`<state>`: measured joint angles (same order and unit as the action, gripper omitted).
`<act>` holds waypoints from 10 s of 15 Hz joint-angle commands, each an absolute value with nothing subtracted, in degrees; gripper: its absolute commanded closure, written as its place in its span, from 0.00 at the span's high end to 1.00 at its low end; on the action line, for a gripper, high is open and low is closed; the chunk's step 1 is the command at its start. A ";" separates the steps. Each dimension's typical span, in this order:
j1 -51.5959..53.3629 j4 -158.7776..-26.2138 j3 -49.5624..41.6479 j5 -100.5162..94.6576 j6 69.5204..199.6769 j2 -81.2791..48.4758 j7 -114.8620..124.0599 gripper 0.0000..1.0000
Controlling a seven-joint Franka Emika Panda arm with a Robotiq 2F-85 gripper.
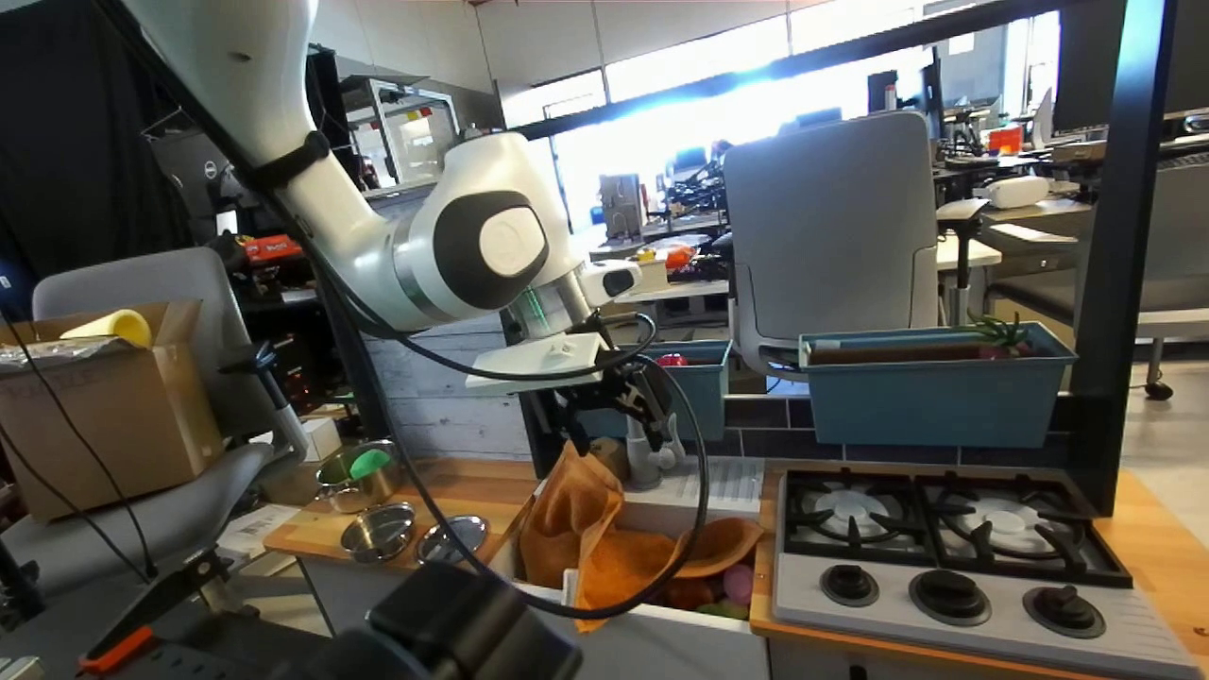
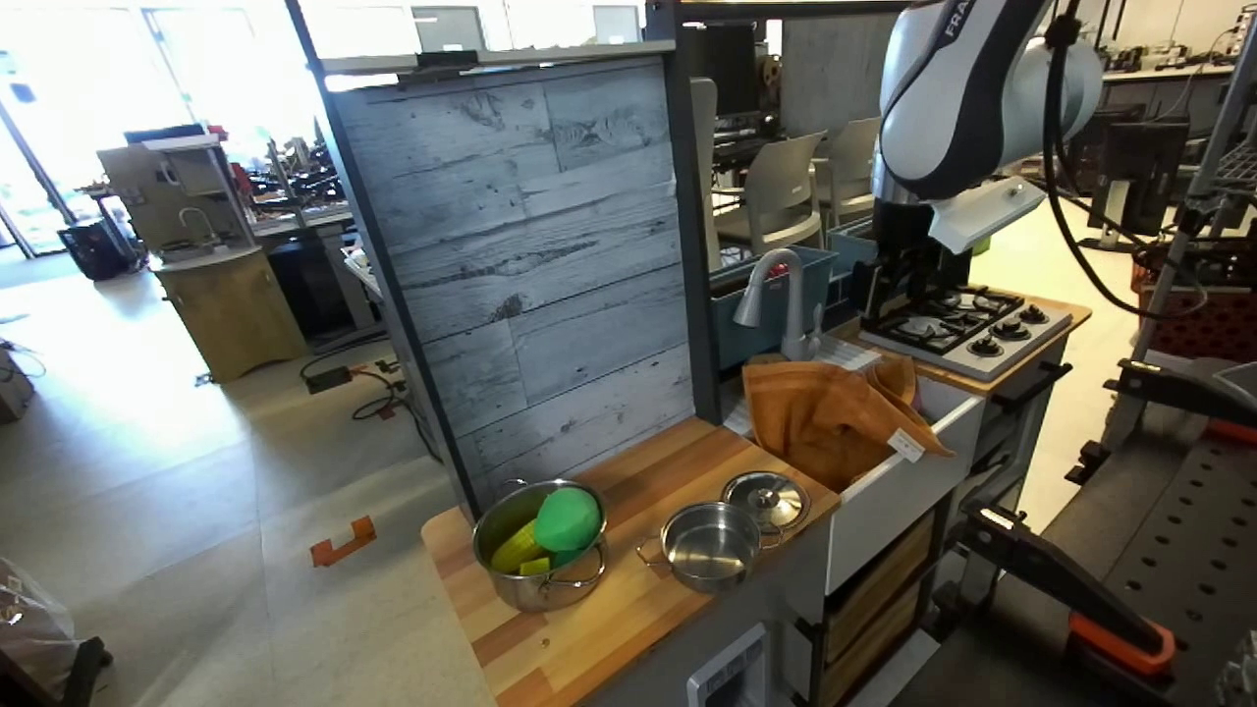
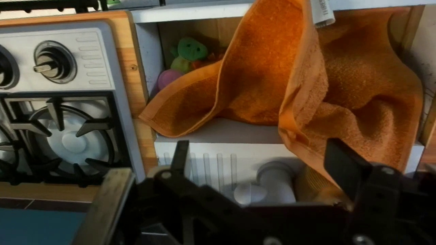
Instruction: Move the right pot to the left of the lid, then hang the towel on the black rod, lastly, put the yellow plushie in the right pot
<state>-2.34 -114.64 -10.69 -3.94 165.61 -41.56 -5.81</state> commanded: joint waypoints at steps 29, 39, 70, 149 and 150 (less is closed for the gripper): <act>7.55 -84.38 -14.41 -7.38 149.49 -66.69 8.05 0.29; 7.76 -85.83 -14.17 -7.80 150.70 -65.72 7.46 0.01; 6.90 -86.61 -13.47 -8.53 150.98 -66.00 7.44 0.04; 35.81 -113.42 -65.44 -66.21 211.95 -25.04 81.38 0.01; 38.06 -115.24 -68.02 -66.64 211.74 -23.14 79.13 0.01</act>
